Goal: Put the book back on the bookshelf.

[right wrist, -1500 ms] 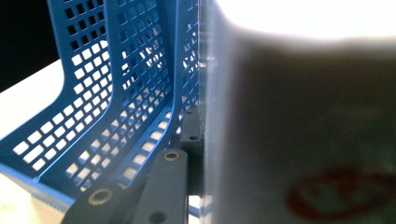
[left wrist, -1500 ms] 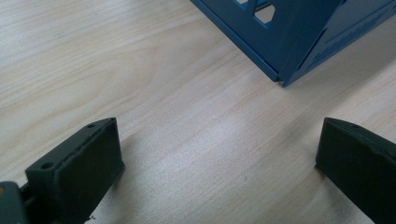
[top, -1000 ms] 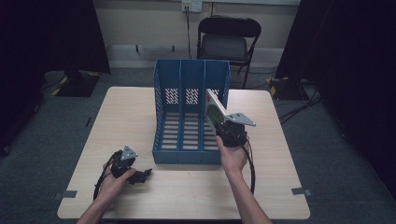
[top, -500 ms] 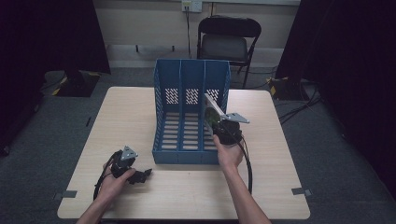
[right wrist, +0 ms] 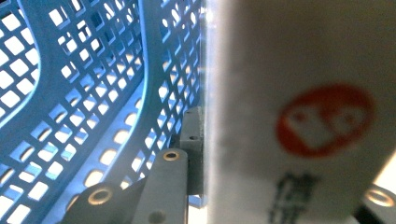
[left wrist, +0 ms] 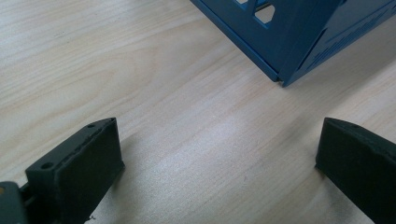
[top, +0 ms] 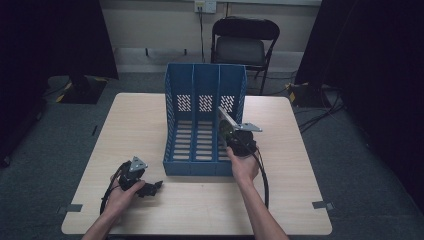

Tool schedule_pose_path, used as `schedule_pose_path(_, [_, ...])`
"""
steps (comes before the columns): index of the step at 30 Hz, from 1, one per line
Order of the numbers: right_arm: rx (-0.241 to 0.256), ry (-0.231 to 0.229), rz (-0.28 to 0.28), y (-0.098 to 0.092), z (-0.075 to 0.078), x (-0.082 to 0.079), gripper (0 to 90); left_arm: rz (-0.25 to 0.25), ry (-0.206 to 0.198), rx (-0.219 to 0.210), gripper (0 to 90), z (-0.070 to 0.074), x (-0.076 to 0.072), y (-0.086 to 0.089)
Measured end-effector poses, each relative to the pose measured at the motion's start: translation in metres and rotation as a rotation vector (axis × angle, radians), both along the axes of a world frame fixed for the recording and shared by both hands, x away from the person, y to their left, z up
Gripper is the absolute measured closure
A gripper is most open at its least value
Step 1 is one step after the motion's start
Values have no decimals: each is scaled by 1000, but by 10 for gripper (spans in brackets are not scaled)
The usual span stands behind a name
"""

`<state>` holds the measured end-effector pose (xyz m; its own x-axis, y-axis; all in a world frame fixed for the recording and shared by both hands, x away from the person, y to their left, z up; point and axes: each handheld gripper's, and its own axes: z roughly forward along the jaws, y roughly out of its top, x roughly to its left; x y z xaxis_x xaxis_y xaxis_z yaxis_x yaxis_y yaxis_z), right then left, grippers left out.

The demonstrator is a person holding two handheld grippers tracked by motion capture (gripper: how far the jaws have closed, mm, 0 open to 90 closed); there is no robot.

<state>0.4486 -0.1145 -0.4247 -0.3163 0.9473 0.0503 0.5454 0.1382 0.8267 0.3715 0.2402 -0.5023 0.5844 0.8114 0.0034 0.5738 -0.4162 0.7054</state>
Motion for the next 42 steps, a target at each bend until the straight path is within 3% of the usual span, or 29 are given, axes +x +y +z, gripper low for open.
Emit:
schedule_pose_path(14, [-21,-3,9,-1,-1,-5,752,0,1,0,0,0,0,0])
schedule_pose_path(23, [-7,-10,16,-5,-6,-11,729,-3,-1,4,0,0,0,0])
schedule_pose_path(27, [-34,-16,28,-4,-5,-13,744,-1,-2,-1,0,0,0,-1])
schedule_pose_path(42, [-2,-62,12,-5,-11,-24,688,-2,-2,0,0,0,0,-1])
